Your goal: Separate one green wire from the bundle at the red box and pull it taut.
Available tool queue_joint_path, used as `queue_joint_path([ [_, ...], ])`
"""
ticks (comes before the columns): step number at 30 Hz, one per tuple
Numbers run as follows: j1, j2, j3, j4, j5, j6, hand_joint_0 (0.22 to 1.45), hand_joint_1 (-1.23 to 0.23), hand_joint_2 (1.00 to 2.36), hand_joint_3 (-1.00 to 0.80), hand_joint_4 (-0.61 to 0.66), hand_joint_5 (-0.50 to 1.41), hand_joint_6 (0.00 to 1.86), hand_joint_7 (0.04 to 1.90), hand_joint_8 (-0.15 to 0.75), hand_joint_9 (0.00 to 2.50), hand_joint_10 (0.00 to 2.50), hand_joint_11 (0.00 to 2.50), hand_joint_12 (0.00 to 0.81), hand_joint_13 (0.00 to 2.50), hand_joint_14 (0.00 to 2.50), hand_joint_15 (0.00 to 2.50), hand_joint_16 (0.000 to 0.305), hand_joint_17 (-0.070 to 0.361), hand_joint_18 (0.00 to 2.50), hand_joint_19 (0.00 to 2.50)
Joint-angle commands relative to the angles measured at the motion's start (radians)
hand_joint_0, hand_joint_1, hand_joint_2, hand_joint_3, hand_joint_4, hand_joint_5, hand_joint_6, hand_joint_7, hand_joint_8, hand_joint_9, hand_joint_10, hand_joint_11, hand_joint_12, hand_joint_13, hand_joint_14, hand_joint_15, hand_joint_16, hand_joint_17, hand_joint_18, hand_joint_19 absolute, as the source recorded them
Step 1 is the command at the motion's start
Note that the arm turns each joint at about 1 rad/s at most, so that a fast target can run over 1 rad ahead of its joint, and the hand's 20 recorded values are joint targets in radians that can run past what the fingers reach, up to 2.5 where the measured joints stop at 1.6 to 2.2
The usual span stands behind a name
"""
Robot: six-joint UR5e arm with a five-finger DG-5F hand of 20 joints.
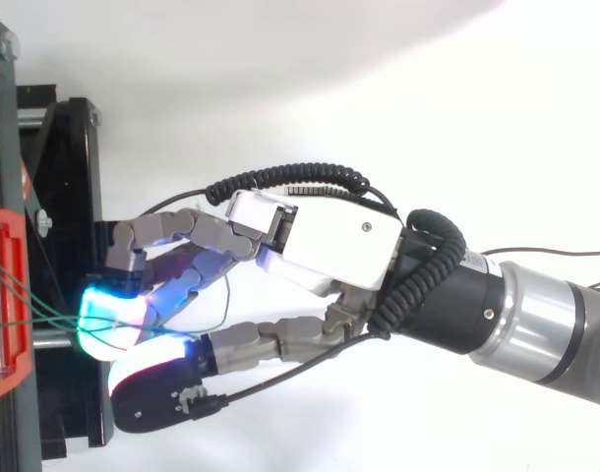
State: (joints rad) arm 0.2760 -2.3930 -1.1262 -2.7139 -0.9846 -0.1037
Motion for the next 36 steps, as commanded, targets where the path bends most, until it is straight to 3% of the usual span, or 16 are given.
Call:
queue_joint_path([
  [1, 0.000, 0.000, 0.003, -0.006, 0.000, 0.010, 0.59, -0.68, 1.01, -0.28, 0.15, -0.17, 0.81, 1.06, 0.267, 0.92, 0.02, 0.63, 0.367, 0.65, 0.01, 0.30, 0.053, 0.120, 0.55, 0.35],
  [11, 0.000, 0.002, 0.020, -0.037, -0.011, 0.045, 0.58, -0.64, 1.01, -0.40, 0.19, -0.16, 0.87, 1.03, 0.273, 0.97, 0.02, 0.66, 0.367, 0.67, 0.01, 0.30, 0.052, 0.117, 0.57, 0.36],
  [19, -0.003, 0.003, 0.049, -0.121, -0.022, 0.079, 0.58, -0.65, 1.02, -0.23, 0.14, -0.16, 0.90, 1.08, 0.279, 0.97, 0.02, 0.70, 0.365, 0.68, 0.01, 0.32, 0.051, 0.116, 0.59, 0.37],
  [26, -0.003, 0.009, 0.066, -0.196, -0.026, 0.111, 0.60, -0.70, 1.02, -0.19, 0.10, -0.17, 0.91, 1.11, 0.279, 0.98, 0.02, 0.73, 0.367, 0.69, 0.01, 0.33, 0.051, 0.114, 0.61, 0.37],
  [32, -0.004, 0.031, 0.066, -0.230, -0.026, 0.116, 0.63, -0.78, 1.01, -0.33, 0.11, -0.17, 0.91, 1.06, 0.270, 0.97, 0.02, 0.74, 0.363, 0.69, 0.01, 0.32, 0.051, 0.114, 0.61, 0.36],
  [36, -0.008, 0.035, 0.066, -0.239, -0.026, 0.116, 0.61, -0.73, 1.00, -0.49, 0.15, -0.17, 0.90, 1.04, 0.266, 0.99, 0.02, 0.73, 0.360, 0.69, 0.01, 0.32, 0.050, 0.113, 0.63, 0.38],
])
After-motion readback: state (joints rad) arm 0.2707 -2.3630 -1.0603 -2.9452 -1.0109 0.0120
